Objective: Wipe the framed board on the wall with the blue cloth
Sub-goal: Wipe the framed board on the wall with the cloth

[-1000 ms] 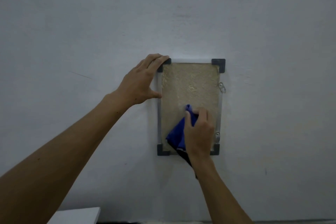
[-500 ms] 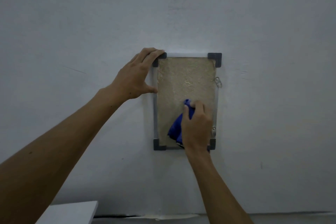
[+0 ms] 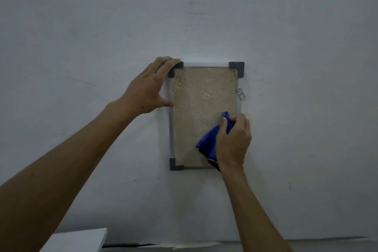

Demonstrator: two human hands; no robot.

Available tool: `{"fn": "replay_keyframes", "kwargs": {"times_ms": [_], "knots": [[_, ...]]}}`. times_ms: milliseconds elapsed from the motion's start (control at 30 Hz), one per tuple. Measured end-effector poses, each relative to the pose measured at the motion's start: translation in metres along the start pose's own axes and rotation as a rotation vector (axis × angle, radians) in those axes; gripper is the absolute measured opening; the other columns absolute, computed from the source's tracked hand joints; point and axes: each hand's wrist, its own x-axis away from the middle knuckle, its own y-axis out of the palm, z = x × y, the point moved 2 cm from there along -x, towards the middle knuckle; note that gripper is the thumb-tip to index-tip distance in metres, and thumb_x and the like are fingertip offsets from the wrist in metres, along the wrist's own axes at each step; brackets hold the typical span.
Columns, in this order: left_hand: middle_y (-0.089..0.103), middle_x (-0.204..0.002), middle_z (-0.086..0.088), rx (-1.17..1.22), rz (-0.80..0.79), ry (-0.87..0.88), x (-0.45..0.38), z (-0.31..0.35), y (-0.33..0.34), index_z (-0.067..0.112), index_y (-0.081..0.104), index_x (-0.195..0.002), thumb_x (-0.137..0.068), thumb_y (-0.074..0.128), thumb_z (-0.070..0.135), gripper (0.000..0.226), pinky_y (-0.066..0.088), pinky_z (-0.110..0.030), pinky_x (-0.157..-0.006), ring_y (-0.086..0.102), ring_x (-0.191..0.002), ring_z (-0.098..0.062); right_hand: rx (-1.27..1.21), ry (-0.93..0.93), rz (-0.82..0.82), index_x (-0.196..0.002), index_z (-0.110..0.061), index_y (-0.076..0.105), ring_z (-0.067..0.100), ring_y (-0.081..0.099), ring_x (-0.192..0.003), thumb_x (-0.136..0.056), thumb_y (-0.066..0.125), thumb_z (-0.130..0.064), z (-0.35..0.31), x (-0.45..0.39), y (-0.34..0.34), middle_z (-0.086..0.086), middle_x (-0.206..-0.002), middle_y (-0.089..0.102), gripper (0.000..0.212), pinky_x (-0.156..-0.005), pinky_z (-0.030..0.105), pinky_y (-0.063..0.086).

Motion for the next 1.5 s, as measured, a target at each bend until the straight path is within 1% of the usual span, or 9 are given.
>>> {"fn": "replay_keyframes", "kwargs": {"times_ms": [100, 267, 400, 600, 733, 833, 1133, 1400, 1500], "knots": [[0.034, -0.151, -0.001, 0.001, -0.003, -0.01, 0.0, 0.001, 0.0, 0.017, 0.029, -0.154, -0.058, 0.095, 0.033, 0.118, 0.052, -0.042, -0.102, 0.044, -0.133, -0.021, 0.025, -0.045, -0.08, -0.1, -0.007, 0.06, 0.008, 0.048, -0.076, -0.098, 0.06, -0.017, -0.016, 0.01, 0.015, 0.006, -0.092, 0.06, 0.009, -0.065, 0.011, 0.035], [0.032, -0.152, -0.002, -0.012, -0.009, -0.012, 0.0, 0.002, -0.001, 0.017, 0.028, -0.154, -0.058, 0.096, 0.034, 0.119, 0.05, -0.04, -0.104, 0.043, -0.134, -0.021, 0.026, -0.345, -0.394, -0.104, -0.009, 0.06, 0.013, 0.056, -0.073, -0.099, 0.058, -0.017, -0.044, 0.023, 0.04, 0.005, -0.093, 0.061, 0.009, -0.067, 0.02, 0.05], [0.033, -0.152, -0.003, -0.011, -0.012, -0.012, 0.0, 0.001, -0.001, 0.016, 0.028, -0.154, -0.058, 0.095, 0.035, 0.118, 0.049, -0.04, -0.105, 0.043, -0.134, -0.022, 0.083, -0.298, -0.311, -0.101, -0.012, 0.057, 0.01, 0.052, -0.069, -0.101, 0.055, -0.023, -0.024, 0.01, 0.02, 0.002, -0.089, 0.058, 0.011, -0.061, 0.019, 0.046], [0.031, -0.151, -0.002, 0.008, -0.007, -0.019, 0.002, 0.005, 0.0, 0.017, 0.027, -0.154, -0.057, 0.095, 0.035, 0.12, 0.053, -0.045, -0.1, 0.043, -0.134, -0.021, 0.09, 0.025, -0.059, -0.1, -0.004, 0.055, 0.011, 0.049, -0.079, -0.099, 0.058, -0.014, 0.007, -0.001, -0.008, 0.011, -0.103, 0.057, 0.01, -0.07, 0.021, 0.04], [0.03, -0.152, -0.003, -0.015, -0.013, -0.029, 0.001, 0.006, 0.002, 0.016, 0.025, -0.154, -0.055, 0.096, 0.035, 0.123, 0.053, -0.047, -0.1, 0.042, -0.134, -0.023, 0.066, -0.18, -0.231, -0.099, -0.008, 0.059, 0.009, 0.05, -0.072, -0.099, 0.058, -0.016, -0.019, 0.024, 0.015, 0.002, -0.088, 0.057, 0.008, -0.064, 0.022, 0.047], [0.03, -0.152, -0.003, -0.025, -0.022, -0.031, 0.001, 0.005, 0.002, 0.017, 0.024, -0.155, -0.055, 0.096, 0.037, 0.125, 0.053, -0.047, -0.101, 0.042, -0.134, -0.023, 0.056, -0.344, -0.387, -0.103, -0.008, 0.059, 0.014, 0.056, -0.075, -0.1, 0.056, -0.016, -0.027, 0.036, 0.03, 0.006, -0.095, 0.06, 0.009, -0.068, 0.025, 0.053], [0.028, -0.153, -0.001, -0.01, -0.021, -0.045, 0.001, 0.004, 0.002, 0.02, 0.024, -0.155, -0.054, 0.096, 0.038, 0.126, 0.051, -0.047, -0.102, 0.039, -0.137, -0.022, 0.09, -0.013, -0.058, -0.097, -0.005, 0.057, 0.011, 0.049, -0.078, -0.097, 0.06, -0.014, 0.021, 0.008, -0.011, 0.008, -0.098, 0.057, 0.01, -0.069, 0.013, 0.035], [0.028, -0.153, -0.001, -0.02, -0.016, -0.041, 0.001, 0.004, 0.003, 0.019, 0.024, -0.155, -0.054, 0.097, 0.037, 0.126, 0.052, -0.044, -0.101, 0.04, -0.136, -0.022, 0.107, -0.309, -0.335, -0.1, -0.007, 0.06, 0.015, 0.055, -0.074, -0.099, 0.06, -0.018, -0.008, 0.024, 0.016, 0.005, -0.088, 0.061, 0.01, -0.065, 0.023, 0.047], [0.029, -0.153, -0.001, -0.015, -0.01, -0.031, 0.001, 0.003, 0.004, 0.021, 0.024, -0.154, -0.053, 0.097, 0.037, 0.126, 0.052, -0.047, -0.101, 0.041, -0.135, -0.023, 0.086, -0.241, -0.245, -0.098, -0.007, 0.058, 0.016, 0.054, -0.074, -0.099, 0.059, -0.016, 0.008, 0.007, -0.002, 0.004, -0.091, 0.057, 0.009, -0.063, 0.022, 0.042]]}}
